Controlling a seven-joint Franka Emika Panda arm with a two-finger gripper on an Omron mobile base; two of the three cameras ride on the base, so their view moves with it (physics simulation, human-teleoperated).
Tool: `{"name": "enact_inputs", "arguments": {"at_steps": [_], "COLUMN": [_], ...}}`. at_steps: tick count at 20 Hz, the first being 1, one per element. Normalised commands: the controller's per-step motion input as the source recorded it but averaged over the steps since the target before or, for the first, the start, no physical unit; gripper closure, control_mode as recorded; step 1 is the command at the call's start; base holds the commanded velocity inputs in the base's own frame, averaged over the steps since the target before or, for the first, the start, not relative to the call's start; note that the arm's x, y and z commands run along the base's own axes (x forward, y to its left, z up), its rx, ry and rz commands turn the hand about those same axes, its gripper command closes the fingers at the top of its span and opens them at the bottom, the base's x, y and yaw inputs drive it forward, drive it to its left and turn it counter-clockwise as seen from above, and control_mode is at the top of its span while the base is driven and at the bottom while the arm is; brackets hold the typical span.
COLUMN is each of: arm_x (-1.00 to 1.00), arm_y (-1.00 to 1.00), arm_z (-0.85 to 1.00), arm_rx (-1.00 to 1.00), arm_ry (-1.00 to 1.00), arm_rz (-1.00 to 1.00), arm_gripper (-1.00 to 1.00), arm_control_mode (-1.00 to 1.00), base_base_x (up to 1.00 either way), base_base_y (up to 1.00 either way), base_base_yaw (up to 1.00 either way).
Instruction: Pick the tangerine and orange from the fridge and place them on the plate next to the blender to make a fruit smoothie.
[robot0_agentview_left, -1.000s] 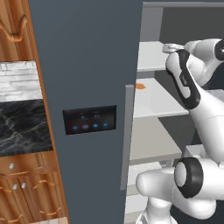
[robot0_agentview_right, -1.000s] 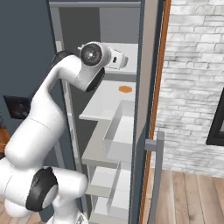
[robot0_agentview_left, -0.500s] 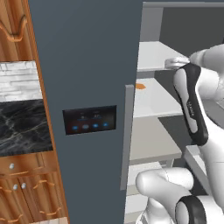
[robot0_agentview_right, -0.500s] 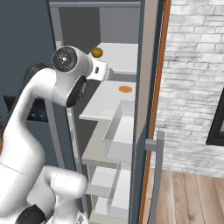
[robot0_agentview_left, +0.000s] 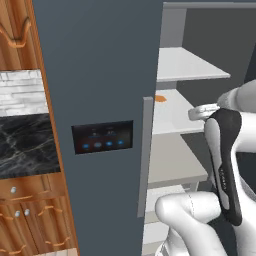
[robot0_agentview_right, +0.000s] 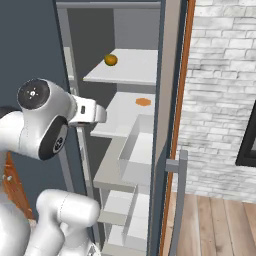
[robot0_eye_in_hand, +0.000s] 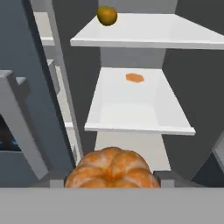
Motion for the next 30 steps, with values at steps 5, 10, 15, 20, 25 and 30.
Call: {"name": "enact_inputs", "arguments": {"at_steps": [5,10,15,20,25,30], "arm_x": [-0.36,0.0,0.0,0.0,0.0,0.0], "arm_y": [0.11,0.0,0.0,0.0,0.0,0.0], "arm_z": [0.0,0.0,0.0,0.0,0.0,0.0], "arm_rx": [-0.04,0.0,0.0,0.0,0.0,0.0], "arm_ry": [-0.24,0.0,0.0,0.0,0.0,0.0], "arm_rz": [0.0,0.0,0.0,0.0,0.0,0.0], "arm_gripper": [1.0,1.0,1.0,1.0,1.0,1.0], "arm_control_mode": [-1.0,1.0,1.0,1.0,1.0,1.0], "base_base_x": [0.0,-0.91,-0.67,-0.5,-0.15,0.39], "base_base_y": [0.0,0.06,0.55,0.54,0.18,0.01], "base_base_yaw": [0.0,0.26,0.86,0.95,1.0,0.87]}}
